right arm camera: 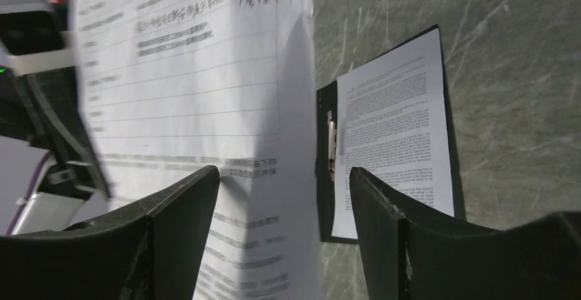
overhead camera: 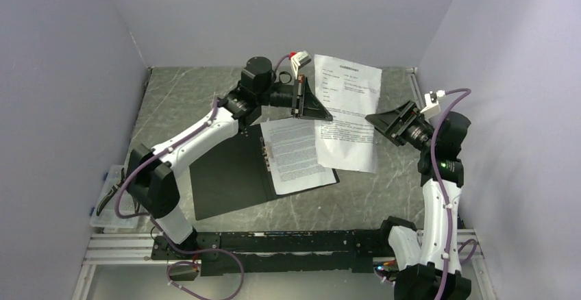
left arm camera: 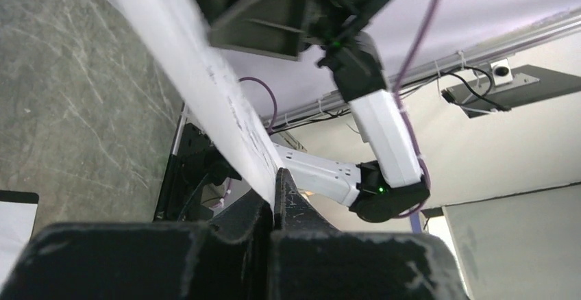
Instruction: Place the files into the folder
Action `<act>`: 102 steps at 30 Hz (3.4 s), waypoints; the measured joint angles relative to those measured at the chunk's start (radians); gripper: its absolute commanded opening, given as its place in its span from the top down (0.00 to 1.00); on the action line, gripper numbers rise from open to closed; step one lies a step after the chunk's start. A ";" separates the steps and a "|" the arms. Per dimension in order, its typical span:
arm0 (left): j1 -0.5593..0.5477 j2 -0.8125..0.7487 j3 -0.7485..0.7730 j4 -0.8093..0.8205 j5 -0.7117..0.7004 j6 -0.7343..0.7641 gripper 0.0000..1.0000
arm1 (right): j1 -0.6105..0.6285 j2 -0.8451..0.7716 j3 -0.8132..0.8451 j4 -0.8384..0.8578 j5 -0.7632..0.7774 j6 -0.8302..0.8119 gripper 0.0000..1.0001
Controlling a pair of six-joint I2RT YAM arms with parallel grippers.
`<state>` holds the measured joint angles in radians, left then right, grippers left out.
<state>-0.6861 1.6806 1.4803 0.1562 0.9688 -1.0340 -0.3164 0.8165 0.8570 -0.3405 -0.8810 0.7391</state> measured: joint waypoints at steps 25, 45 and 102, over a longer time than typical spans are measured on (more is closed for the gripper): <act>0.045 -0.222 -0.037 -0.103 0.033 0.072 0.97 | 0.214 0.106 -0.344 1.197 -0.076 0.763 0.06; 0.114 -0.284 -0.102 -0.322 0.031 0.226 0.97 | 0.232 0.150 -0.394 1.635 -0.108 1.105 0.43; 0.156 -0.413 -0.309 -0.900 -0.807 0.407 0.30 | 0.390 0.316 0.175 0.041 0.135 -0.092 1.00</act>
<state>-0.5297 1.2675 1.1713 -0.7437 0.1616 -0.6273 0.0738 1.1328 1.0321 -0.2993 -0.7464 0.6468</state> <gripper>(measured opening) 0.689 0.010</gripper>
